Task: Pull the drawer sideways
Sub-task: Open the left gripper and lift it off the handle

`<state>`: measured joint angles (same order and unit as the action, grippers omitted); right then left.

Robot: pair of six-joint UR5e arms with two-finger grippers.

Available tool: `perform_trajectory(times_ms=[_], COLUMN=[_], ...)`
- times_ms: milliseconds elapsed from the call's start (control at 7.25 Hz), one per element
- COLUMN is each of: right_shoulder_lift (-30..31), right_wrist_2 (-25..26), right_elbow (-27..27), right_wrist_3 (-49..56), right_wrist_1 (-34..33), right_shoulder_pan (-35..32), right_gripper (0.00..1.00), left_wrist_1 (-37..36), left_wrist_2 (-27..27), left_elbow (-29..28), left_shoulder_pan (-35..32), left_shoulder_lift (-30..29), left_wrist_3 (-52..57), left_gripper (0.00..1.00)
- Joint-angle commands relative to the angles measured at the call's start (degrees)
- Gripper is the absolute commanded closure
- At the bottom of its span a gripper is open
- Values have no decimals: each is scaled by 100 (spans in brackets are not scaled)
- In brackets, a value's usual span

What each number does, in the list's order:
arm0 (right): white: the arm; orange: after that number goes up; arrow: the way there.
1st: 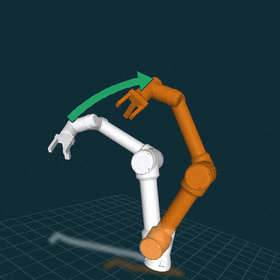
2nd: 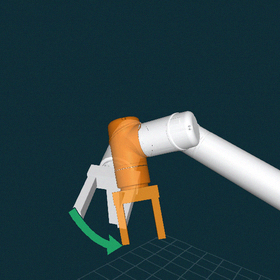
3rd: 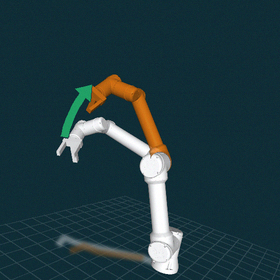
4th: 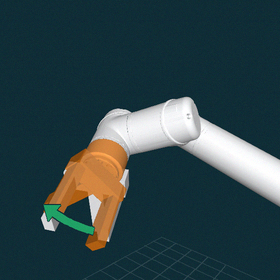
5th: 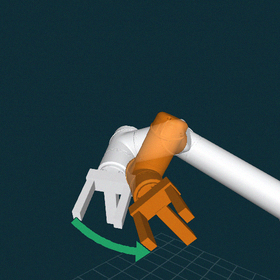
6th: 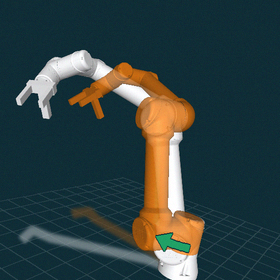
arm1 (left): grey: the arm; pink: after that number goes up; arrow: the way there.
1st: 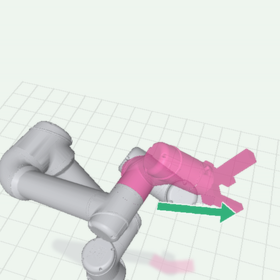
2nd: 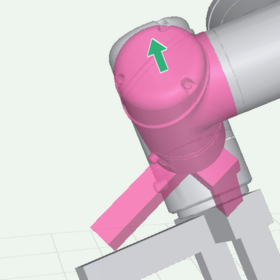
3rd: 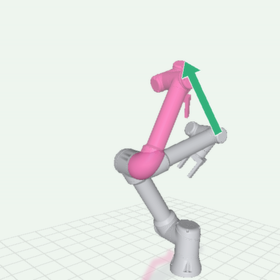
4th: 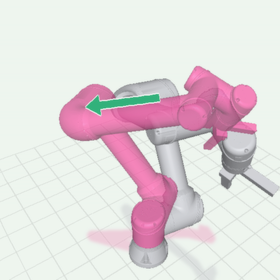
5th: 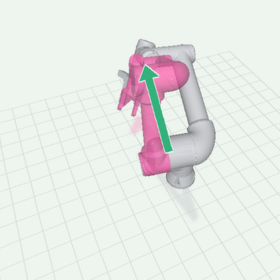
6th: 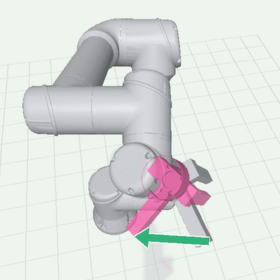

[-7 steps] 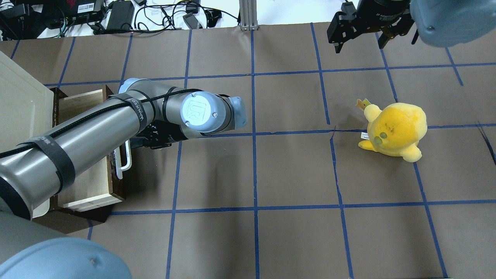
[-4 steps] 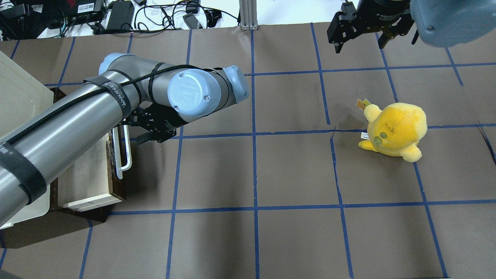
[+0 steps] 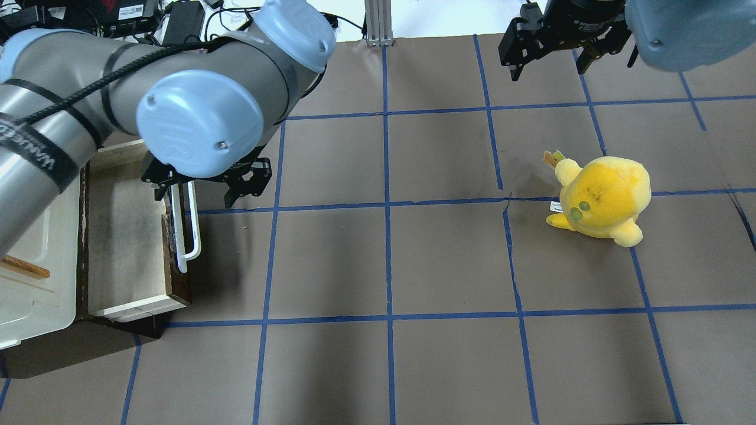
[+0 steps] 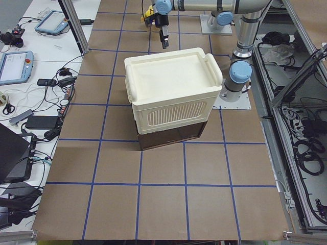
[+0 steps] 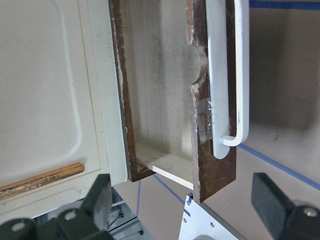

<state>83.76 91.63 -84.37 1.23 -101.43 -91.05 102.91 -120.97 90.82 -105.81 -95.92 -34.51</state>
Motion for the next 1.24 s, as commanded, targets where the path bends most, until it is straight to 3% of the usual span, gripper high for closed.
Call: perform_trajectory(times_ms=[0, 138, 414, 690, 1103], right_shoulder_lift=[-1, -1, -1, -1, -1], right_wrist_2=[4, -5, 4, 4, 4], right_elbow=[0, 0, 0, 0, 0], right_wrist_3=[0, 0, 0, 0, 0], right_wrist_1=[0, 0, 0, 0, 0], right_shoulder_pan=[0, 0, 0, 0, 0], right_gripper=[0, 0, 0, 0, 0], left_wrist_1=[-646, -1058, -1473, -2282, -2451], left_wrist_2=[1167, 1703, 2024, 2803, 2815], left_elbow=[-30, -12, 136, 243, -72], left_shoulder_pan=[253, 289, 490, 779, 860], left_shoulder_lift=[651, 767, 673, 636, 365], left_wrist_3=[811, 1024, 1305, 1569, 1755], left_gripper=[0, 0, 0, 0, 0])
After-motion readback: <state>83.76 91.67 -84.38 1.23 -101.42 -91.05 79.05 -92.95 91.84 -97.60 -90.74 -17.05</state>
